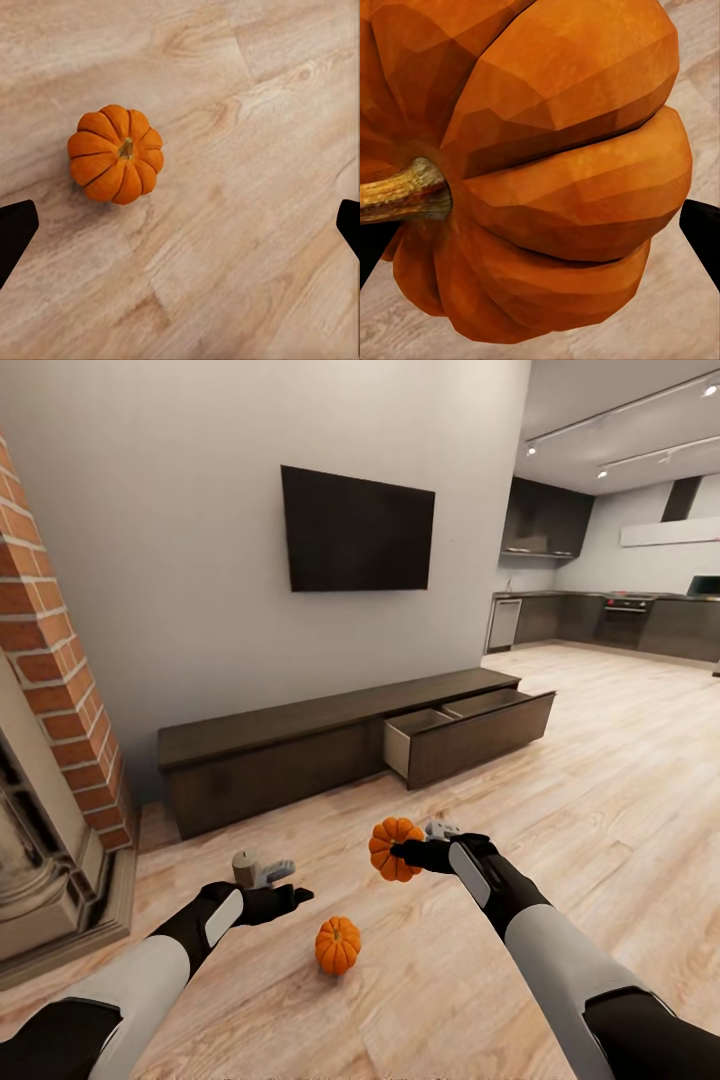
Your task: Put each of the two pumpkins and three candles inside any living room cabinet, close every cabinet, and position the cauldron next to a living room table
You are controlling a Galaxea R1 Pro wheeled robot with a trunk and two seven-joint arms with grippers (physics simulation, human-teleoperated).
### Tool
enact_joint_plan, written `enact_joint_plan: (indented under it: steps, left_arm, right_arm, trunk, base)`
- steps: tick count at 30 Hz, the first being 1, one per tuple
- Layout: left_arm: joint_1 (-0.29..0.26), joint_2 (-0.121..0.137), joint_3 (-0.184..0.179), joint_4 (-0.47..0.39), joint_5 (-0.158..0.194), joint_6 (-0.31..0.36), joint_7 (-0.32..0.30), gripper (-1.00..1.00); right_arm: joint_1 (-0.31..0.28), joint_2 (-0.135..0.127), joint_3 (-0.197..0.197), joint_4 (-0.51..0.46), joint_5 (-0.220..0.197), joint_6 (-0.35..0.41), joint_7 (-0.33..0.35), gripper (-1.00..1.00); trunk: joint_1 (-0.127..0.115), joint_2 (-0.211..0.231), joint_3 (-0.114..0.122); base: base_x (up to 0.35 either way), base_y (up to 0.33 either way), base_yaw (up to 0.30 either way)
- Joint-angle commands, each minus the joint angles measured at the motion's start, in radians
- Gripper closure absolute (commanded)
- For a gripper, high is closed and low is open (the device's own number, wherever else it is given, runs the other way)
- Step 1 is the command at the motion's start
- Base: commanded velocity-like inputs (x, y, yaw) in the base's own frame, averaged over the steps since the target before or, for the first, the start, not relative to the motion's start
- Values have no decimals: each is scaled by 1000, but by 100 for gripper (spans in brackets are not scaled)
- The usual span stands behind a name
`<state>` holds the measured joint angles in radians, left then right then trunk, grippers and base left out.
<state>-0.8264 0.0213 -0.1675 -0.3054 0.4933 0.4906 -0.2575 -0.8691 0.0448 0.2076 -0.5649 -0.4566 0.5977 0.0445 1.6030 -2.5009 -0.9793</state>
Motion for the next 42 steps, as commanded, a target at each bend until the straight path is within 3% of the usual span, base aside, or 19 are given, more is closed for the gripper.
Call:
enact_joint_plan:
  steps: [1,9,18,30,36,42]
  left_arm:
    - [0,1,-5,-1,3,4,-3,-100]
    - [0,0,-9,0,3,7,-5,-100]
    - [0,1,-10,0,2,74,-2,-100]
    - [0,6,-10,0,1,87,0,-100]
    - [0,8,-9,-1,1,168,5,-100]
    - [0,17,-6,-1,1,187,6,-100]
  right_arm:
    - [-1,0,1,-1,2,4,3,100]
    - [-1,-1,1,-1,2,4,4,100]
    - [-1,-2,1,-1,1,4,5,100]
    - [-1,-1,1,0,1,5,3,100]
    - [-1,0,1,0,-1,6,6,100]
    - [-1,1,6,0,-1,8,3,100]
  trunk:
    - [0,0,-3]
    - [0,0,-15]
    - [0,0,-24]
    - [0,0,-37]
    - [2,-2,-62]
    - [5,-3,-85]
  base:
    - [0,0,0]
    - [30,0,-65]
    - [308,0,-238]
    - [196,0,-236]
    - [4,0,-49]
    - [0,0,-4]
